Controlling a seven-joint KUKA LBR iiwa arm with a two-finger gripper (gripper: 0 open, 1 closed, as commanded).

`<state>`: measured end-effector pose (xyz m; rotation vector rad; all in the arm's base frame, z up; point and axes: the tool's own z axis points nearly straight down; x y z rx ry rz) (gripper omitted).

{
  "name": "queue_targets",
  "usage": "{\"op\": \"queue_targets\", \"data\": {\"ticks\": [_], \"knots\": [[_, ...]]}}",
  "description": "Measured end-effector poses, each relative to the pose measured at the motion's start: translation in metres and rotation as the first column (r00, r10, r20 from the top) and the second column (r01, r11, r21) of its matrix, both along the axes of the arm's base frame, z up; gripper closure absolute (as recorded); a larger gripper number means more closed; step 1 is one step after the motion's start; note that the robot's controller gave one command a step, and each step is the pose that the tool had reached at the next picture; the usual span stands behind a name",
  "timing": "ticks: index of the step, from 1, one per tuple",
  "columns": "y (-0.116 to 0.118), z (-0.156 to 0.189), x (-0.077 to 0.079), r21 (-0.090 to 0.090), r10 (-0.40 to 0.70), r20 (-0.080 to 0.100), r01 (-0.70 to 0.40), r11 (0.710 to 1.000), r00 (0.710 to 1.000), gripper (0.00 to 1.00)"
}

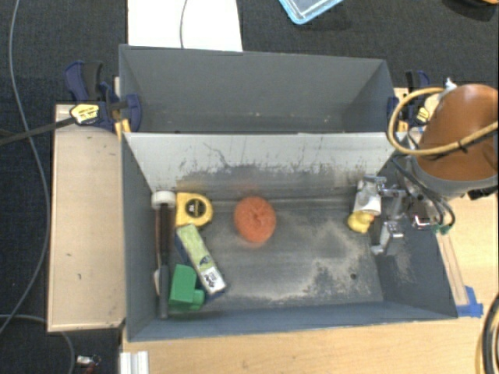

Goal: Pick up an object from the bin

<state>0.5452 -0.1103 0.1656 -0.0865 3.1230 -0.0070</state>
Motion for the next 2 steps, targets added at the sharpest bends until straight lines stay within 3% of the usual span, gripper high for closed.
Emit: {"op": "queue_targets", "data": {"ticks": [1,2], "knots": [[0.047,-0.053,0.029,-0.001,0.186,-0.001,-0.186,0.983,0.983,0.00],[0.072,-0.066,0.034,0.001,0.122,-0.002,-0.122,0.993,0.993,0.00]]}}
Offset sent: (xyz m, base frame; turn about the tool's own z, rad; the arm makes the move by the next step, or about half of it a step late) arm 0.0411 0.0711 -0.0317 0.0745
